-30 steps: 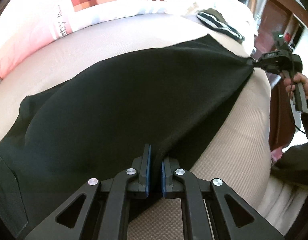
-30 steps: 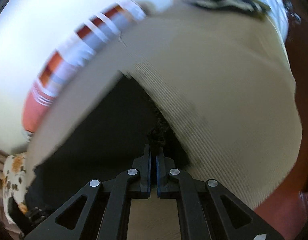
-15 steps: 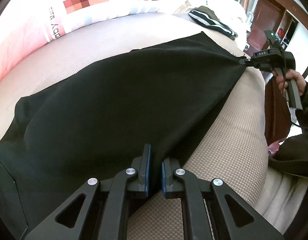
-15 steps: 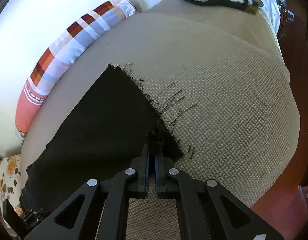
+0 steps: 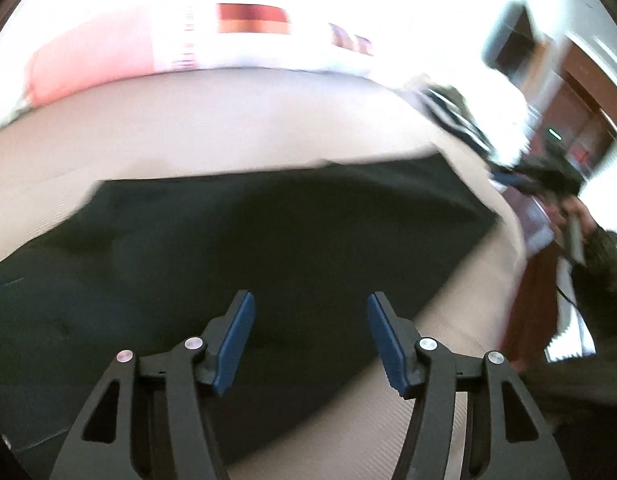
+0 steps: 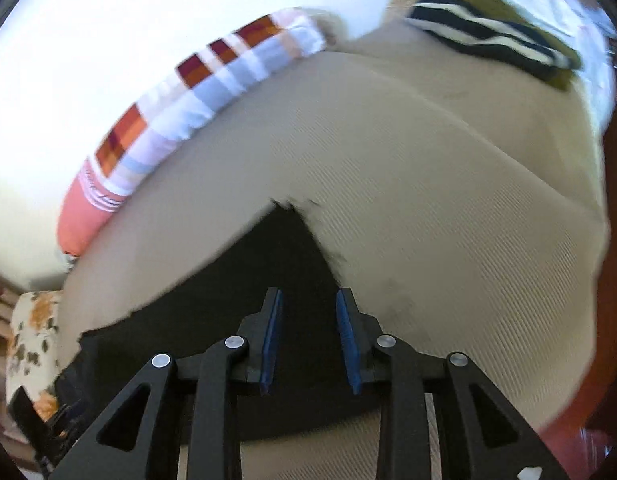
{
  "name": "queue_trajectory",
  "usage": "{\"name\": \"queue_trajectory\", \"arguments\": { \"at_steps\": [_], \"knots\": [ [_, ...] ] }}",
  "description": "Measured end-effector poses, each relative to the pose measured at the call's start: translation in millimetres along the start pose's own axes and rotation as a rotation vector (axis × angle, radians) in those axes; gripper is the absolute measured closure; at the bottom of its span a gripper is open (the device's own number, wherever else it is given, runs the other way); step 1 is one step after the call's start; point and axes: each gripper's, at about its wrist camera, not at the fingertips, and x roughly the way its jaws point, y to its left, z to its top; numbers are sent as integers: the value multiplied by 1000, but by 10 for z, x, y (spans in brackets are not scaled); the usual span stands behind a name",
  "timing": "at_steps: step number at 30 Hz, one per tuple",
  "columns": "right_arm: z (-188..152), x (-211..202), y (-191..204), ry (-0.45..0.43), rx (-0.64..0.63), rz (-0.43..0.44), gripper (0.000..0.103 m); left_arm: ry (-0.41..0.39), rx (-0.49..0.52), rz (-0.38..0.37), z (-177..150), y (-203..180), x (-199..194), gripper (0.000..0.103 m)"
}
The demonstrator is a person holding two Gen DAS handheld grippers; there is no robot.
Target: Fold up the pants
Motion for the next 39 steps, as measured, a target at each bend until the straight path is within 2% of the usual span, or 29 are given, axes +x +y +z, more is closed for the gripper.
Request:
{"name": "queue_trajectory", "arguments": {
  "at_steps": [4,7,15,16,17,18,20,23,25,30,34,36,38,39],
  "knots": [
    [291,320,147,47,-1,78,76,-44,-192,109,66,411,-20,43],
    [465,585,179,81,-8,81,76,-60,-272,150,65,615,-45,43],
    [634,1070,143,161,-21,62,77,-85,-326,210,49,857,-80,43],
    [628,1107,139,168,-21,60,80,-81,-329,214,57,871,-58,43],
    [617,1133,150,176,-25,66,91,-77,-330,219,61,888,-42,43],
    [607,1125,169,169,-33,65,98,-76,-331,224,50,905,-50,43],
    [591,1029,233,130,-63,88,101,-77,-323,232,55,904,-36,43],
    [568,789,336,15,-96,26,102,-85,-304,251,68,902,-51,43],
    [554,737,348,-21,-88,4,102,-96,-302,254,61,929,-57,43],
    [471,1036,306,15,-79,-95,103,-81,-321,262,2,1076,21,43],
    [441,1160,300,31,-72,-119,102,-85,-324,242,-36,1168,66,43],
    [449,1158,349,49,-81,-146,98,-83,-308,252,-21,1163,91,43],
    [450,1099,416,52,-101,-186,85,-75,-308,255,-8,1158,83,43],
    [441,1045,468,42,-118,-205,84,-75,-316,251,-6,1161,61,43]
  ]
}}
